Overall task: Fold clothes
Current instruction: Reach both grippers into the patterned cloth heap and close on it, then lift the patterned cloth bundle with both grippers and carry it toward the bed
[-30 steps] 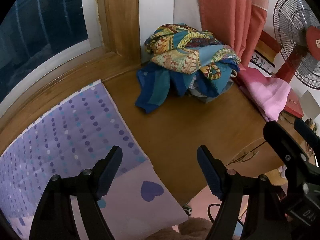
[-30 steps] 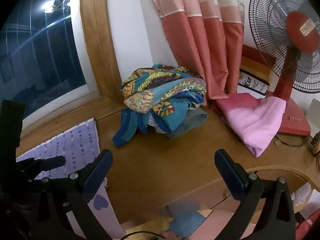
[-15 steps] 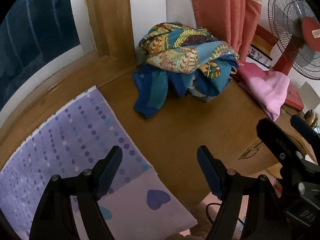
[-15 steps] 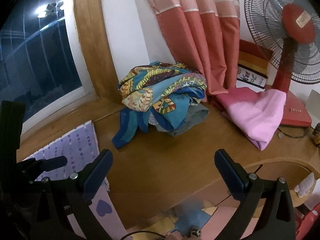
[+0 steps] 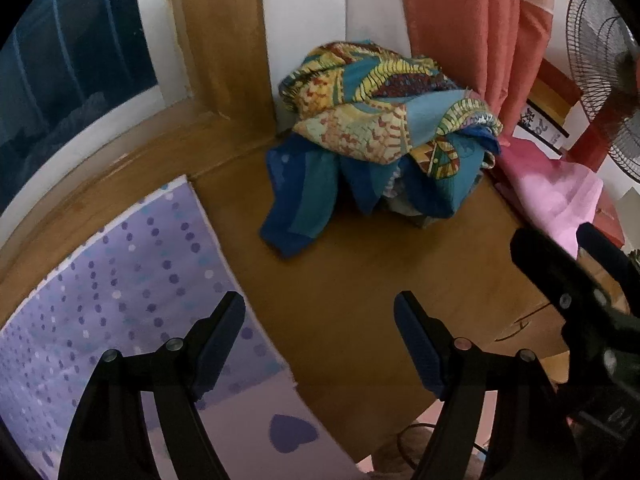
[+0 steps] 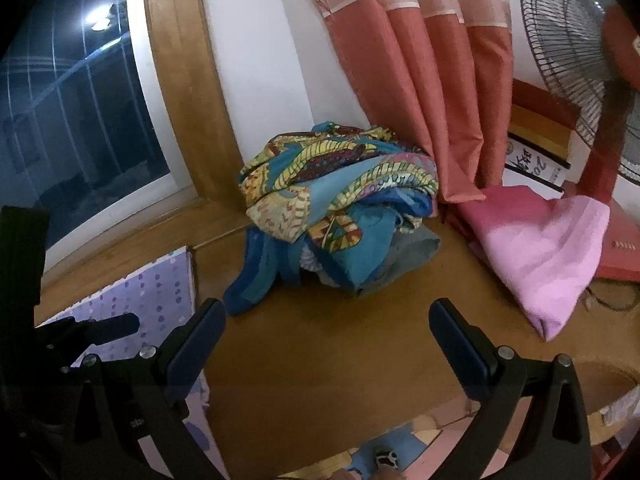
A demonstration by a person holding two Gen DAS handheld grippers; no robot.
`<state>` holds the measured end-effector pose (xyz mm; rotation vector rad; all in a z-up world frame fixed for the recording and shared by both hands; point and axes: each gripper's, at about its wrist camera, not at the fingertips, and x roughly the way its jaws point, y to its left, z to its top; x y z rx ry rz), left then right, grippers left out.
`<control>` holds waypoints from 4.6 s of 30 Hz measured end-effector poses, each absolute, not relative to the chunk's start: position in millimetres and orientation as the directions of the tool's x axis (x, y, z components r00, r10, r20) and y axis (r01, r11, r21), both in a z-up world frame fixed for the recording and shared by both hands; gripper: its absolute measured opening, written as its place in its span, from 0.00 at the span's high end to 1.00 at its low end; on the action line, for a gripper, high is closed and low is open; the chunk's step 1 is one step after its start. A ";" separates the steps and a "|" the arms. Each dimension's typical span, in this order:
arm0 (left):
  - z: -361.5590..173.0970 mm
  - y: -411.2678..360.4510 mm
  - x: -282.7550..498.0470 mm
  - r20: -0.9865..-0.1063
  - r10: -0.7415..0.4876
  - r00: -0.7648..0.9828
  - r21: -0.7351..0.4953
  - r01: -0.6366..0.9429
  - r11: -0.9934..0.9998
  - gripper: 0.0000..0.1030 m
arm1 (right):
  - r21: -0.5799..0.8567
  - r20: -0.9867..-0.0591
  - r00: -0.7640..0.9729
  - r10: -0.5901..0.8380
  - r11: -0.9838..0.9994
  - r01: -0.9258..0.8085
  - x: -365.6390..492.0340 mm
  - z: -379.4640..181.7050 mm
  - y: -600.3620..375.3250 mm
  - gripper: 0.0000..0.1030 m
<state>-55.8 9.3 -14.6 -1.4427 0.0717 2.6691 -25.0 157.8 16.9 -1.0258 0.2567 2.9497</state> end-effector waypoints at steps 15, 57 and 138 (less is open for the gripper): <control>-24.7 49.7 -102.0 -0.858 0.042 -0.512 -0.023 -0.044 -0.999 0.24 | 0.175 -0.651 -0.746 -0.142 -0.984 0.034 -87.8 7.0 210.6 0.00; -24.2 66.3 -267.3 -0.763 0.110 -0.637 -0.060 -0.099 -0.993 0.78 | 0.103 -0.682 -0.645 -0.345 -0.918 0.382 -251.0 -11.1 224.9 0.38; -12.2 32.4 -249.6 -0.691 0.358 -0.629 -0.300 -0.202 -0.933 0.95 | 0.122 -0.626 -0.690 -0.364 -0.919 0.374 -185.3 -6.3 208.4 0.82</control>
